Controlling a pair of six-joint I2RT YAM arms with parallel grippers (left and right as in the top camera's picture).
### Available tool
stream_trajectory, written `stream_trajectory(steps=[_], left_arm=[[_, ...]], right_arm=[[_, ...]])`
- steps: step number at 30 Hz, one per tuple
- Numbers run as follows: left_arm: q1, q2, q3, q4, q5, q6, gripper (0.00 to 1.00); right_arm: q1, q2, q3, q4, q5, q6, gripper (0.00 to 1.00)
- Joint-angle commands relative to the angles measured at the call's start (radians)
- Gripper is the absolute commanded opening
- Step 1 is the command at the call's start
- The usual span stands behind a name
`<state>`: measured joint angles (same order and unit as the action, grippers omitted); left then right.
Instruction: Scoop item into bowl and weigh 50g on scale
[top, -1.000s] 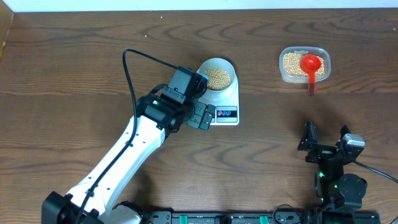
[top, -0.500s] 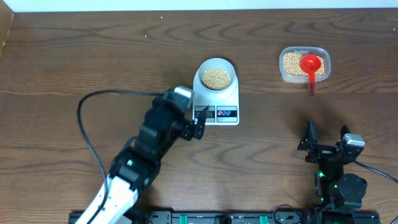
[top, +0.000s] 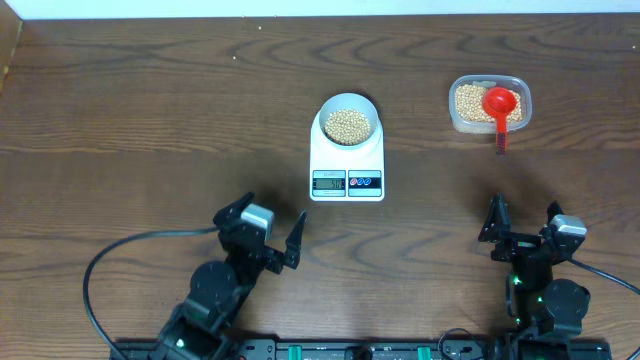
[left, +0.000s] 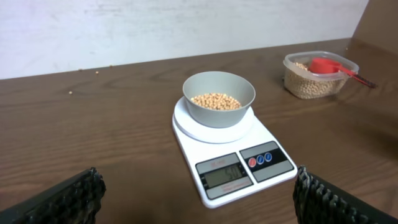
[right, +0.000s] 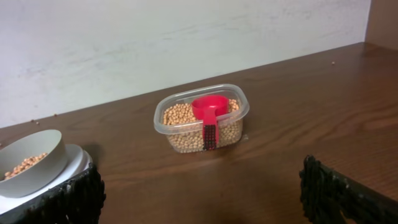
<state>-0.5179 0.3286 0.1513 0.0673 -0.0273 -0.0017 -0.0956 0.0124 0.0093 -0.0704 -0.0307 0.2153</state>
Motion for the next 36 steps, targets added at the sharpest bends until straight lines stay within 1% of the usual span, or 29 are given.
stream_trajectory(steps=[1,6,12,14,19,22,25,27,30,33,36], left_arm=[[0.010,-0.119,-0.066,0.002,-0.027,0.010,0.99],[0.031,-0.221,-0.141,0.003,-0.027,0.010,0.99],[0.053,-0.328,-0.147,-0.078,-0.035,0.010,0.99],[0.073,-0.328,-0.147,-0.078,-0.038,0.019,0.99],[0.150,-0.328,-0.147,-0.079,-0.039,0.101,0.99],[0.241,-0.328,-0.147,-0.082,-0.047,0.159,0.99],[0.325,-0.328,-0.147,-0.104,-0.052,0.158,0.99],[0.350,-0.327,-0.147,-0.135,-0.051,0.158,0.99],[0.352,-0.327,-0.147,-0.135,-0.052,0.154,0.99],[0.352,-0.327,-0.147,-0.134,-0.051,0.118,0.99],[0.352,-0.327,-0.147,-0.134,-0.051,0.117,0.99]], right_arm=[[0.006,-0.006,-0.004,-0.001,-0.005,-0.014,0.99],[0.006,-0.006,-0.004,-0.001,-0.005,-0.014,0.99],[0.006,-0.006,-0.004,-0.001,-0.005,-0.014,0.99],[0.006,-0.006,-0.004,-0.001,-0.005,-0.014,0.99],[0.006,-0.006,-0.004,-0.001,-0.005,-0.014,0.99],[0.006,-0.006,-0.004,-0.001,-0.005,-0.014,0.99],[0.006,-0.006,-0.004,-0.001,-0.005,-0.014,0.99],[0.006,-0.006,-0.004,-0.001,-0.005,-0.014,0.99],[0.006,-0.006,-0.004,-0.001,-0.005,-0.014,0.99],[0.006,-0.006,-0.004,-0.001,-0.005,-0.014,0.99],[0.006,-0.006,-0.004,-0.001,-0.005,-0.014,0.99]])
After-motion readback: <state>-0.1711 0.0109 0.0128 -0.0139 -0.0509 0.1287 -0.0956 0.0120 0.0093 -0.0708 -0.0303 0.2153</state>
